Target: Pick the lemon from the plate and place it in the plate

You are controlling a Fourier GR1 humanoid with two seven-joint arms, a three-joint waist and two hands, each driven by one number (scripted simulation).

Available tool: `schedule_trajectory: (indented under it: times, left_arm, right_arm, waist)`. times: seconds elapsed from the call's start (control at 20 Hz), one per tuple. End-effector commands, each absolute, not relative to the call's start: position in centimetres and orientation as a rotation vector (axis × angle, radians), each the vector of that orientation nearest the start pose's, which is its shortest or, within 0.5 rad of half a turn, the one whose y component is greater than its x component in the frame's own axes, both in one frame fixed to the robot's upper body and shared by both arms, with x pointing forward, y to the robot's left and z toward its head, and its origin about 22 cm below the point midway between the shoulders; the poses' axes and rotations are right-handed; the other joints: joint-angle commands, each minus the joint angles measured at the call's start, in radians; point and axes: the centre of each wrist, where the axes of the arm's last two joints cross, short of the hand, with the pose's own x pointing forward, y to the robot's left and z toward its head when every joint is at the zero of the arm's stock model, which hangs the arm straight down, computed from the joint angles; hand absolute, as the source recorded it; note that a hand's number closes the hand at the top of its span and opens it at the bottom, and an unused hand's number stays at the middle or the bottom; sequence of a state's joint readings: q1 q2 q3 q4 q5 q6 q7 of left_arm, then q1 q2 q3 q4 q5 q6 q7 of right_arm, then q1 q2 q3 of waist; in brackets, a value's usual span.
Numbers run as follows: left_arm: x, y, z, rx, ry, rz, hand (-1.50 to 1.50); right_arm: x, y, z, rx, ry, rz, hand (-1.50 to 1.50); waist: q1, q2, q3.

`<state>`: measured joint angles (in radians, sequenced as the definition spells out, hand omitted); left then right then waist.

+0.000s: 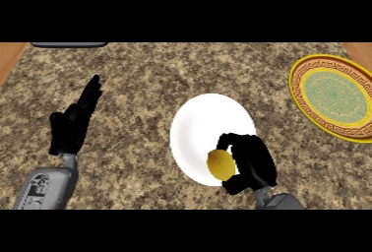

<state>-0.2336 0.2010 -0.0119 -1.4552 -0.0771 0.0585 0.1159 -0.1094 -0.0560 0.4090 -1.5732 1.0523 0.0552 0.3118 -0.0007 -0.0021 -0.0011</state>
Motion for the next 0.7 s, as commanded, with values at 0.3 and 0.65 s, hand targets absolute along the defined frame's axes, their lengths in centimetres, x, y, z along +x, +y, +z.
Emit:
schedule_trajectory:
  times: [0.3,0.65]
  left_arm:
    - [29.9,26.2,3.6,0.263,-1.549,-0.163,0.00]
    - [29.6,27.0,3.4,0.256,-1.552,-0.169,0.00]
  right_arm:
    - [24.9,-35.1,4.9,-1.027,-1.151,0.992,1.50]
    - [24.6,-47.2,13.7,-1.186,-1.418,0.791,1.50]
  waist:
    - [-0.074,0.009,0.007]
    - [-0.056,0.004,0.011]
